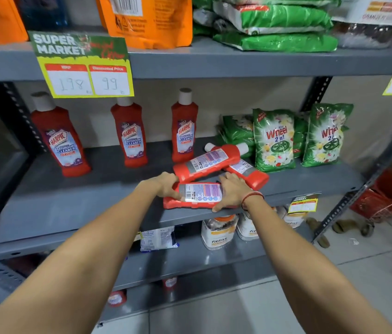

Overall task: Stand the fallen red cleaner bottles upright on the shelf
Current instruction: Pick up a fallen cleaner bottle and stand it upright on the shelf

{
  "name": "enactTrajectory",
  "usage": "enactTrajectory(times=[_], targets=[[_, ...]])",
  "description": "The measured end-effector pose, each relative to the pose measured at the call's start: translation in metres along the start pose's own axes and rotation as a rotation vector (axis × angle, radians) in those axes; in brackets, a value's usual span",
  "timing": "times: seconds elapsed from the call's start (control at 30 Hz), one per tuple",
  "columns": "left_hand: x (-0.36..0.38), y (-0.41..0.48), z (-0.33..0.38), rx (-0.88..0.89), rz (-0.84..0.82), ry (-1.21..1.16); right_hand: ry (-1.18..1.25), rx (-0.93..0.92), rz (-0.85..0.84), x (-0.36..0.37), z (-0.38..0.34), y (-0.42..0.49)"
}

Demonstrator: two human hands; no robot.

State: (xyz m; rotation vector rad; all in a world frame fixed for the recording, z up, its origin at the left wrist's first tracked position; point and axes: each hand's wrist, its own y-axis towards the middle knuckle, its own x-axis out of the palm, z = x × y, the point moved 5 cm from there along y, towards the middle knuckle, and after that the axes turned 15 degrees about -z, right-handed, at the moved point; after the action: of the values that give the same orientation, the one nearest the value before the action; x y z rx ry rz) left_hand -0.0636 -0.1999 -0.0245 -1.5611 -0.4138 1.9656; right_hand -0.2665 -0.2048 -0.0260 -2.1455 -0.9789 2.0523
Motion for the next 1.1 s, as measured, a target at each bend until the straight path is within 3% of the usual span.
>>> enactTrajectory(times=[0.13, 0.27, 0.4, 0.53, 0.63, 0.7, 0.8, 0.87, 0.97, 1.1], targets=[[-0.003, 0.001, 0.004, 0.047, -0.019, 0.005, -0.148, -0.028, 0.026, -0.004, -0.005, 0.000], [-0.006, -0.010, 0.011, 0.129, -0.002, -0.061, -0.267, -0.047, 0.154, -0.019, -0.017, -0.007], [-0.003, -0.027, 0.004, 0.245, 0.039, -0.380, -0.466, -0.086, 0.425, -0.050, -0.039, -0.017], [0.009, -0.045, -0.016, 0.320, 0.209, -0.690, -0.496, -0.117, 0.623, -0.072, -0.065, -0.025], [0.021, -0.062, -0.034, 0.362, 0.347, -0.915, -0.272, -0.120, 0.807, -0.083, -0.078, -0.034], [0.026, -0.074, -0.050, 0.390, 0.426, -1.033, 0.101, -0.152, 0.825, -0.088, -0.084, -0.036], [0.028, -0.096, -0.077, 0.417, 0.534, -1.140, 0.784, -0.321, 0.567, -0.078, -0.109, -0.010], [0.029, -0.107, -0.094, 0.404, 0.594, -1.171, 1.064, -0.413, 0.344, -0.070, -0.141, 0.001], [0.030, -0.126, -0.121, 0.381, 0.672, -1.181, 1.176, -0.555, 0.144, -0.067, -0.198, 0.016], [0.031, -0.154, -0.158, 0.333, 0.756, -1.171, 1.148, -0.566, 0.192, -0.078, -0.249, 0.031]])
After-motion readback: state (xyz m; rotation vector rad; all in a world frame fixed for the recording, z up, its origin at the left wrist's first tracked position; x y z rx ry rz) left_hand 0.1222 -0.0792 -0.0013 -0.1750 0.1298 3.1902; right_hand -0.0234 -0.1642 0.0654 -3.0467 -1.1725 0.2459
